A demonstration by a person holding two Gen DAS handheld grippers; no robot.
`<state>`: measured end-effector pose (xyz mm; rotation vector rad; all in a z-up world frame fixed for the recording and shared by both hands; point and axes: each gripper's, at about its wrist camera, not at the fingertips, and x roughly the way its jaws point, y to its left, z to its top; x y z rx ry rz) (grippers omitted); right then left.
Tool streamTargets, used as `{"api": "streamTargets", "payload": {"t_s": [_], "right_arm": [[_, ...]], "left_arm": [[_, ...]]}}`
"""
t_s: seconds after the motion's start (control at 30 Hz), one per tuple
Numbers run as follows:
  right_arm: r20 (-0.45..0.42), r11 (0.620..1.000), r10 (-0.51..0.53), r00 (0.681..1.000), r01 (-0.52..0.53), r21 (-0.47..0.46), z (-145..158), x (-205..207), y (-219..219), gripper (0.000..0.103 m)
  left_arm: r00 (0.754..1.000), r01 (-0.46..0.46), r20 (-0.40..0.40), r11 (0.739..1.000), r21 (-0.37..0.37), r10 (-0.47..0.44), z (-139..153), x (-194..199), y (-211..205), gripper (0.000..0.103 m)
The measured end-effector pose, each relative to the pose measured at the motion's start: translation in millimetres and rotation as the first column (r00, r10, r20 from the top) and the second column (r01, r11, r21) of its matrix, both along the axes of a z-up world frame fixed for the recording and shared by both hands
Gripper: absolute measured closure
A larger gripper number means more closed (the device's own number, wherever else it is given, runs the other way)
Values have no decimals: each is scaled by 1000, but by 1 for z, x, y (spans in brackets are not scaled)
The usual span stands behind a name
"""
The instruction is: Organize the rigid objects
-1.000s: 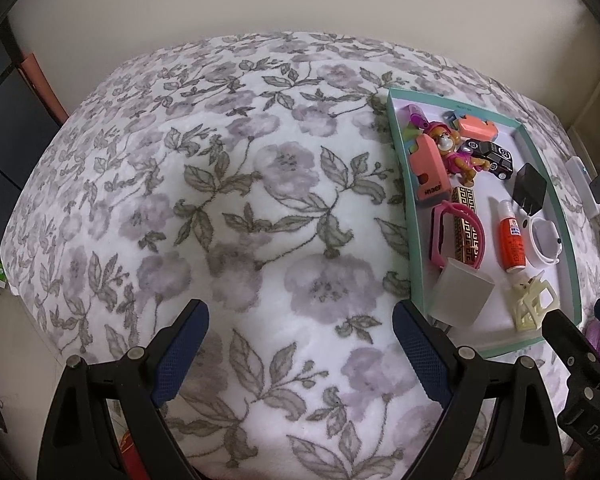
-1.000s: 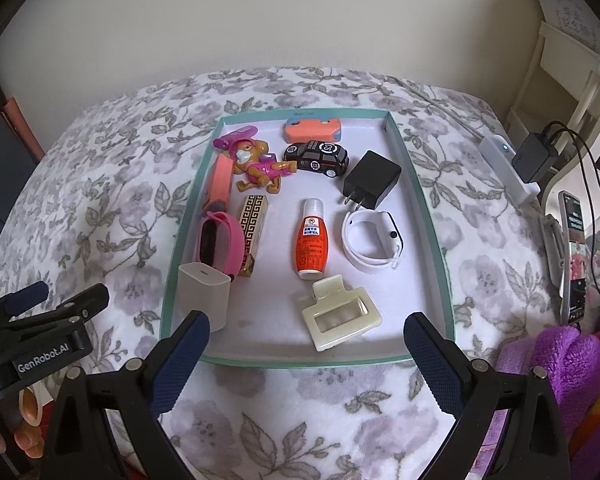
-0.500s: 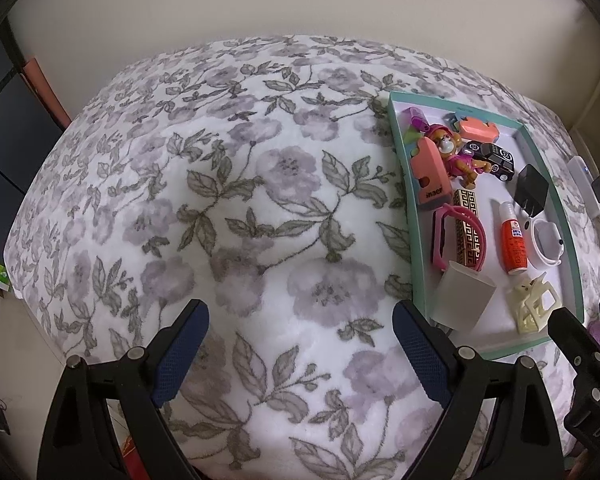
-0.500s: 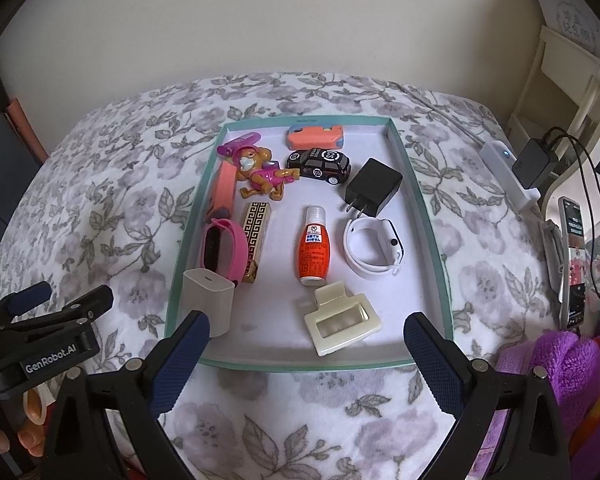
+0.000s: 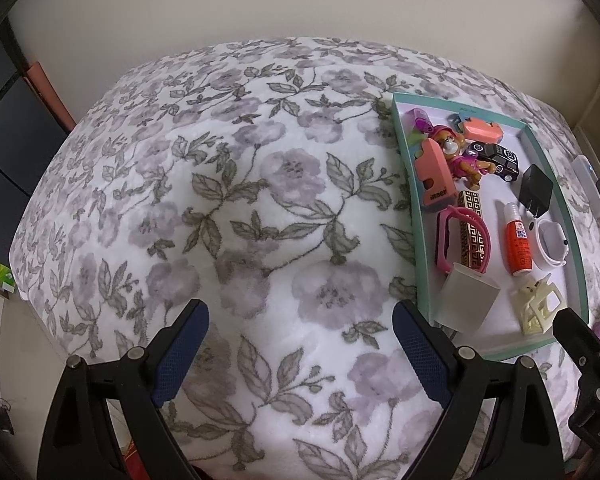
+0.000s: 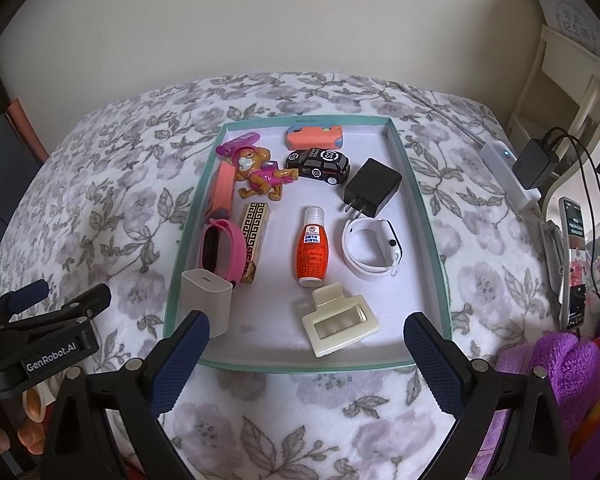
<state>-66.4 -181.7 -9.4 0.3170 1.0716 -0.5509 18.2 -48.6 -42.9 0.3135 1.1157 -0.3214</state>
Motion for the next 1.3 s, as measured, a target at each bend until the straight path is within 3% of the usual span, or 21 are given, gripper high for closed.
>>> {"api": "streamTargets", "payload": {"t_s": [1.3], "right_arm": [[-12,1000,2,1000,-2,5,-4,0,-3,3]], "left_arm": [[1000,-2,-10,1000,30,2,-5,3,2,10]]}}
